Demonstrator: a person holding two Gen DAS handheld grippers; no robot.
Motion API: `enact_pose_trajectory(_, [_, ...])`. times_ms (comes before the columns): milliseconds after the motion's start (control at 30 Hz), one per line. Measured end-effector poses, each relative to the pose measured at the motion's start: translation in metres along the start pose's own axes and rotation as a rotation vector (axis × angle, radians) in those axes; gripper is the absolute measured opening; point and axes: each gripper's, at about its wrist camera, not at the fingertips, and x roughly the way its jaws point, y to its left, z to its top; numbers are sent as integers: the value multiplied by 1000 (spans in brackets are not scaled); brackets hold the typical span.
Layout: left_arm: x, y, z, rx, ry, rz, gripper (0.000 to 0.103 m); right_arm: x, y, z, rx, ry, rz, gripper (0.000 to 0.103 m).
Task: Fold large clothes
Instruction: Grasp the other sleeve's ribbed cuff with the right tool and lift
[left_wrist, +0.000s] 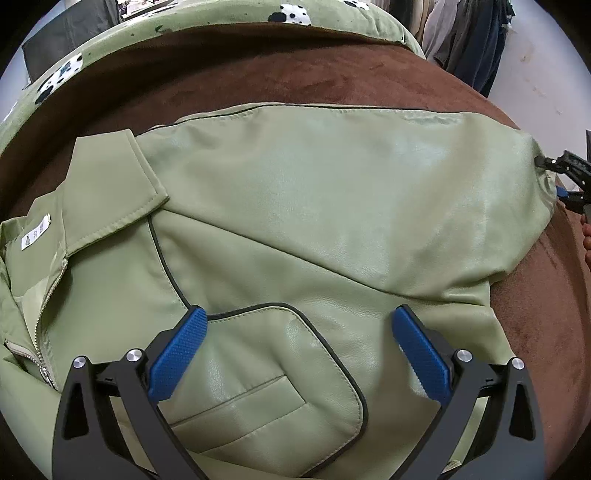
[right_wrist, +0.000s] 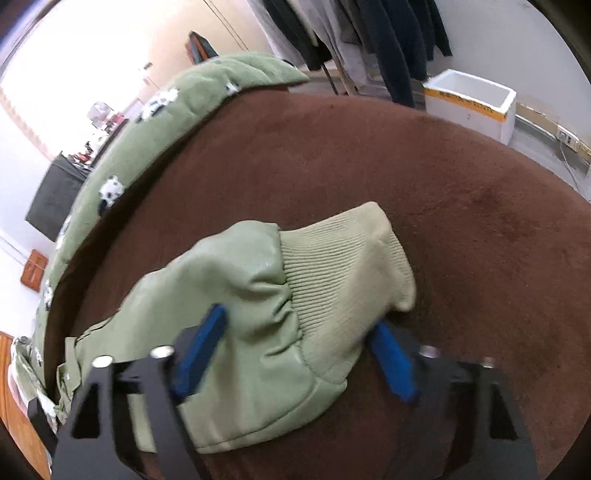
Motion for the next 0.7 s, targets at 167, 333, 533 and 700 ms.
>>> enact_pose_trajectory(167, [-1, 0, -2, 0, -13, 2, 98, -8, 2, -5, -10, -6, 9, 23])
enact_pose_trajectory(333, [0, 0, -2, 0, -20, 4, 98, -46, 33, -14, -93, -123, -18, 18])
enact_pose_trajectory(533, [-2, -1, -2, 3, -22, 8, 97, -119, 96, -21, -220, -249, 39, 18])
enact_pose_trajectory(700, [-25, -1, -2, 0, -49, 20, 97, -186, 191, -44, -435, -326, 132, 18])
